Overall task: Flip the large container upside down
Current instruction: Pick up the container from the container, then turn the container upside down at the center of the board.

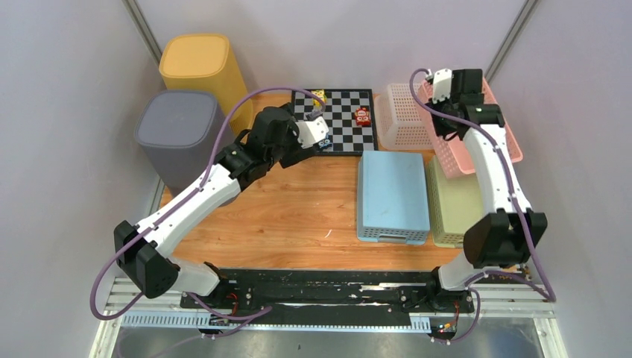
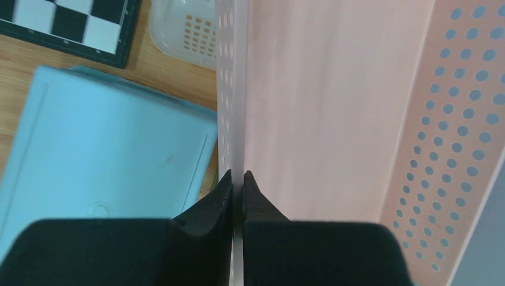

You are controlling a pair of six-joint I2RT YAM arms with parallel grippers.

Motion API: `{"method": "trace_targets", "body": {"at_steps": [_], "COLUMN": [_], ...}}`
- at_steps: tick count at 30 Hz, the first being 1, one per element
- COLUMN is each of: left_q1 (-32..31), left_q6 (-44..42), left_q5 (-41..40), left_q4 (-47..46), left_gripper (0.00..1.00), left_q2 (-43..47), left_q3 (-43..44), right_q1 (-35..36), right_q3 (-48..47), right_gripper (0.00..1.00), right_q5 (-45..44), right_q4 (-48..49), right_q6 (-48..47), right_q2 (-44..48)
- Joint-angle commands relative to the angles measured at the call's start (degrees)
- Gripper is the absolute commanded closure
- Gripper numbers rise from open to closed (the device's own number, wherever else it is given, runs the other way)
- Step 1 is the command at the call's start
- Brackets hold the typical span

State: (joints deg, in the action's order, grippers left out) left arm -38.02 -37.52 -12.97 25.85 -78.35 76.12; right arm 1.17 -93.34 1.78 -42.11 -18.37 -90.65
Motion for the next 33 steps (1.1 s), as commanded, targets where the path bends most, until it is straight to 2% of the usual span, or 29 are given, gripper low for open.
{"method": "trace_targets", "body": {"at_steps": [1, 3, 10, 14, 22, 28, 33], "left_q1": [-0.8, -0.8, -1.0, -1.5, -2.7, -2.7, -1.7], "left_q6": [-12.7, -16.5, -22.1, -25.2, -29.0, -24.5, -13.4], "left_q5": [-15.1, -17.3, -21.6, -24.0, -28.1, -25.9, -14.7], "left_q4": [-1.6, -2.8, -0.4, 0.0, 0.7, 3.2, 6.5], "left_gripper": [0.00, 0.00, 0.00, 0.00, 0.00, 0.00, 0.00], "left_q2": [0.1, 0.3, -0.2, -0.3, 0.5, 1.6, 6.2], "left_q3": [1.8, 2.2, 7.3, 9.5, 10.4, 10.0, 6.4], "right_q1": [-0.7, 0.3, 5.2, 5.3, 6.4, 11.3, 16.6], "right_q3": [-6.2, -8.8, -13.5, -13.9, -16.9, -15.7, -12.0], "right_gripper": [0.98, 0.98, 0.98, 0.98, 0.98, 0.98, 0.98], "right_q5": [4.0, 6.9, 15.8, 23.8, 32.9, 38.7, 45.4], "right_q4": [-2.7, -4.7, -9.2, -11.0, -14.9, -15.9, -15.5], "right_q6": [0.2, -0.2, -0.9, -1.7, -2.7, -2.2, -0.1], "right_q2": [7.3, 8.4, 12.5, 13.9, 13.7, 14.7, 14.6]}}
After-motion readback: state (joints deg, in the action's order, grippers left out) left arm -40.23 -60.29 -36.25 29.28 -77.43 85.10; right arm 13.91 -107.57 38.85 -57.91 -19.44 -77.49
